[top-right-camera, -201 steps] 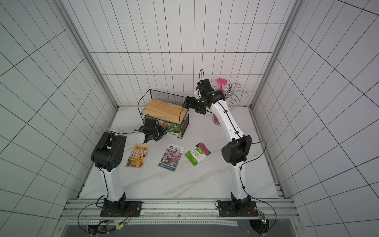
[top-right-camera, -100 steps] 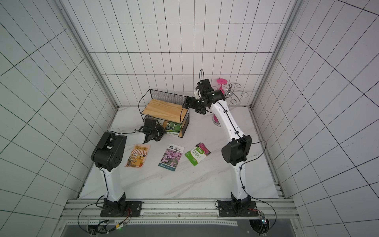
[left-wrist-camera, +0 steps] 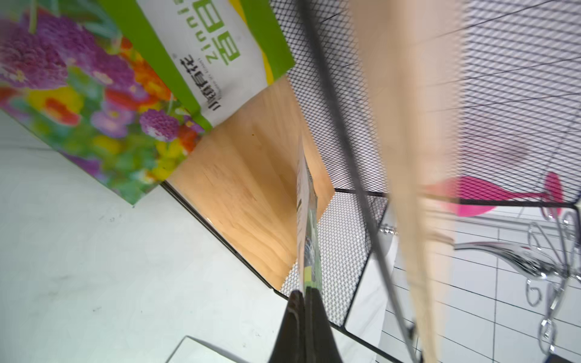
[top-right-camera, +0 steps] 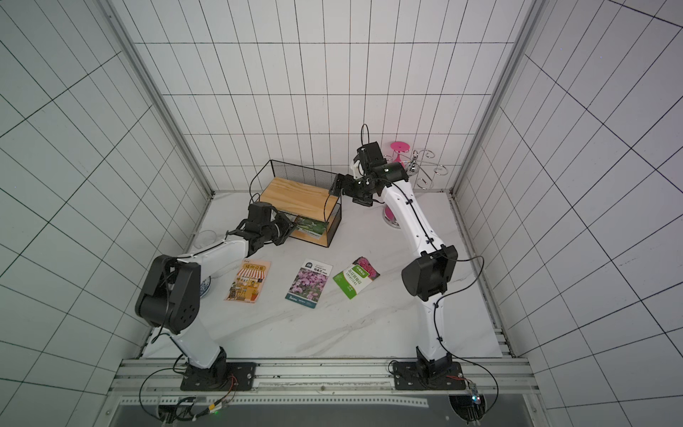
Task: Take the seed bag off the shelf
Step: Pick up the seed packet from the shelf, then place the seed packet at the center of the board.
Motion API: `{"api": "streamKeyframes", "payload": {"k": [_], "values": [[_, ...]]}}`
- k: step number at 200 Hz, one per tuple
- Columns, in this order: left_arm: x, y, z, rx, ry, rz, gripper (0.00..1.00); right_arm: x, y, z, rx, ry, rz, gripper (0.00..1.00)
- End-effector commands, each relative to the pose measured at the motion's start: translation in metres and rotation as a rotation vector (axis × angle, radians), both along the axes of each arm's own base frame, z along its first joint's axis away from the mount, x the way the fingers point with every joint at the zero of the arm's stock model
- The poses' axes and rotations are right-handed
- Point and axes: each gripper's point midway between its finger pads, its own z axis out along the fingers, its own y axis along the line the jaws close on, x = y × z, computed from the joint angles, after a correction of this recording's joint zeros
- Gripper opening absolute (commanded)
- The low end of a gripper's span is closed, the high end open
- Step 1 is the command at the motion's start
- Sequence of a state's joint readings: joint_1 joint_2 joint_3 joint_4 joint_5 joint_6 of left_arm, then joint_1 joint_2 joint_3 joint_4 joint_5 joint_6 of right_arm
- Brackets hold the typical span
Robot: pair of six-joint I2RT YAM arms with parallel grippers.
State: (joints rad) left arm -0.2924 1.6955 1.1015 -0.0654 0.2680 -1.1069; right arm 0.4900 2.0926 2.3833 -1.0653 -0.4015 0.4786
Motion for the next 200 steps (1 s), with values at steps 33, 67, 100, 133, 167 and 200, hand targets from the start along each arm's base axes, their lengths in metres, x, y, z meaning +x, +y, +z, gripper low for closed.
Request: {"api": "streamKeyframes", "payload": {"k": [33, 67, 100, 133, 167, 200], "values": [[-0.061, 0.018, -0.005, 0.098, 0.060, -0.048, 0.00, -0.010, -0.013, 0.021, -0.001, -0.046, -0.010, 0.97], [-0.095, 0.038, -0.014, 0.108, 0.089, -0.034, 0.00, -0.013, -0.015, 0.023, -0.003, -0.048, -0.010, 0.97], [-0.127, 0.059, -0.027, 0.145, 0.136, -0.011, 0.00, -0.016, -0.016, 0.023, -0.003, -0.046, -0.010, 0.97], [-0.156, 0.083, -0.049, 0.183, 0.204, 0.055, 0.00, -0.017, -0.016, 0.020, 0.001, -0.039, -0.010, 0.97], [-0.179, 0.098, -0.083, 0.207, 0.304, 0.105, 0.00, -0.018, -0.015, 0.019, 0.008, -0.033, -0.008, 0.96], [-0.187, 0.098, -0.104, 0.207, 0.352, 0.100, 0.00, -0.019, -0.016, 0.017, 0.004, -0.032, -0.006, 0.96]]}}
